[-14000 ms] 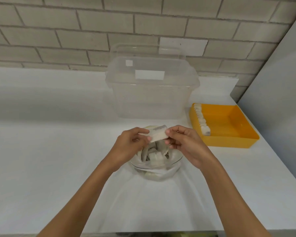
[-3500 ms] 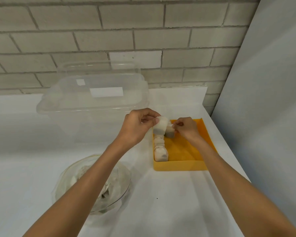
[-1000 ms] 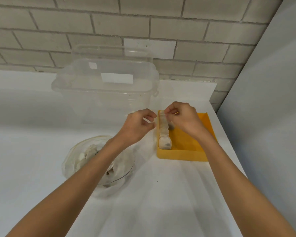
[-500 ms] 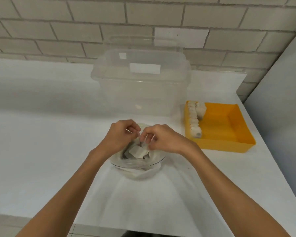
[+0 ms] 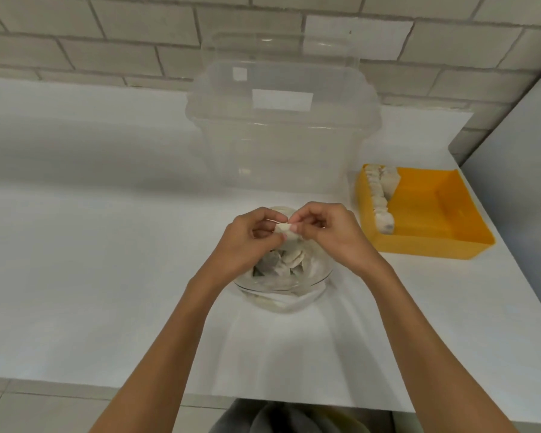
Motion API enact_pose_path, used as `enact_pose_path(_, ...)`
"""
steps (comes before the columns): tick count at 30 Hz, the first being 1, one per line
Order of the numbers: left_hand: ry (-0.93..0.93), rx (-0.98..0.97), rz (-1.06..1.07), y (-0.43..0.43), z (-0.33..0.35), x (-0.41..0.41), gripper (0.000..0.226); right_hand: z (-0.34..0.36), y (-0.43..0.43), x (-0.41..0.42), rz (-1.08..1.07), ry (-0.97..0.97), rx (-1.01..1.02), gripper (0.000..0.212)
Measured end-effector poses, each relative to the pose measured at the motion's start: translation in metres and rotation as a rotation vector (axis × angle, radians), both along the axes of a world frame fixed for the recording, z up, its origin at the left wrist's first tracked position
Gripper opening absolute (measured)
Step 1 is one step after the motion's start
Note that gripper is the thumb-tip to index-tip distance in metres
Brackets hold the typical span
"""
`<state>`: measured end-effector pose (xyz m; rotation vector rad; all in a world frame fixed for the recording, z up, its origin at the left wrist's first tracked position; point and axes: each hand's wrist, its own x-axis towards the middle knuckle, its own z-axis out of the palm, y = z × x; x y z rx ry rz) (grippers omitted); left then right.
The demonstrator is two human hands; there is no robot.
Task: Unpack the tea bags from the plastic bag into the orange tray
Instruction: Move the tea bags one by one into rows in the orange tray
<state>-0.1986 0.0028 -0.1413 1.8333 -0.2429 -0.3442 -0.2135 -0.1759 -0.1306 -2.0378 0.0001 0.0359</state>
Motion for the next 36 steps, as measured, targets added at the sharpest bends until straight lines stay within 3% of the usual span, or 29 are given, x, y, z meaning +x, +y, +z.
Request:
enact_pose_path(6,-0.051,0.032,0.125,0.001,-0.004,0.011,0.008,0.005,0.002,0.014,0.032,0.014,0.018,0.016)
enact_pose_path(12,-0.069,0.105,0.16,0.002,-0.01,0.018,0.007,-0.008,0.003,0.017,0.439,0.097,-0.618,0.023)
enact_pose_path(15,-0.094,0.123,0.155,-0.001,-0.014,0.018,0.004,-0.016,0.004,0.019,0.46,0.081,-0.739,0.028)
enact_pose_path(19,-0.098,0.136,0.164,-0.002,-0.015,0.018,0.004,-0.019,0.001,0.022,0.434,0.031,-0.667,0.013)
enact_pose_path(27,-0.16,0.173,0.11,-0.007,0.0,0.024,0.006,0.016,-0.022,0.033,0.305,0.005,-0.235,0.005)
enact_pose_path(36,-0.287,0.183,-0.102,-0.061,0.041,0.044,0.007,0.068,-0.082,0.043,0.206,-0.035,-0.207,0.013)
